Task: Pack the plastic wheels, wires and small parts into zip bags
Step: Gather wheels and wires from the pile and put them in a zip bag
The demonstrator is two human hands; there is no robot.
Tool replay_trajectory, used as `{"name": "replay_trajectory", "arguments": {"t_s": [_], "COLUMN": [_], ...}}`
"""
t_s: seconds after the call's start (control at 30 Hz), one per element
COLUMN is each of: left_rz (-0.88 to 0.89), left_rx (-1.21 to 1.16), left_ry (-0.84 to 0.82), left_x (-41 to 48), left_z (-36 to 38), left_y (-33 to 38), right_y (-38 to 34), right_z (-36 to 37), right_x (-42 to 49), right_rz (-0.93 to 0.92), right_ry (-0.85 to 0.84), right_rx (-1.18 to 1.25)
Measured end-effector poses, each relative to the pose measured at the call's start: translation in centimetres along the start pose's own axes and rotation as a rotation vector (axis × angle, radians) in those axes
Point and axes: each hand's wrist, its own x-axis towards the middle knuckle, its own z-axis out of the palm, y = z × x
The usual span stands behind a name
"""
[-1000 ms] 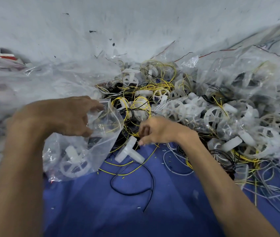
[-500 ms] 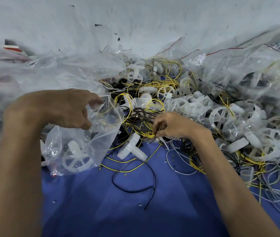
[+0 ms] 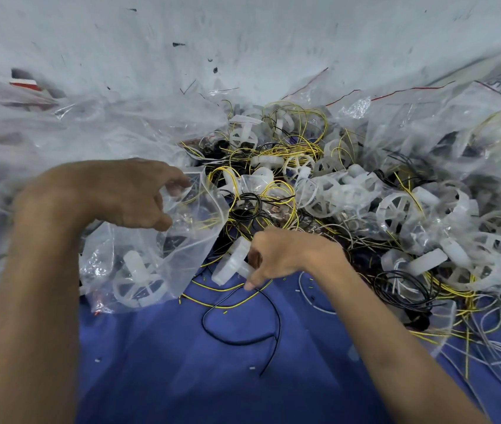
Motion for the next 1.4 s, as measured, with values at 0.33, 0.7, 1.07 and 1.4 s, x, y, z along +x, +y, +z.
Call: {"name": "replay_trajectory", "arguments": {"t_s": [0.33,0.7,1.07,1.4], "left_rz": [0.026,0.160,0.187,0.321], "left_rx": [0.024,0.072,0.072,0.082], "left_ry": [-0.001,0.028,-0.014,0.033], "left_x": [0.0,-0.8,-1.4,-1.5], "left_z": [0.2,0.1,-0.2,-0.1], "left_y": [0.8,4.8,4.1,6.1], "right_y": [2.1,1.6,-2.2,-5.0], "right_z": [-4.0,-5.4,-4.2,-3.3], "right_x": [-3.2,-4.7,-3.7,-3.2], "right_rz": [-0.145,-0.387,-0.304,-0.392], "right_ry": [0.302,0.516,0.420,0.503], "right_rx": [0.442,0.836,0.485,0.078]}}
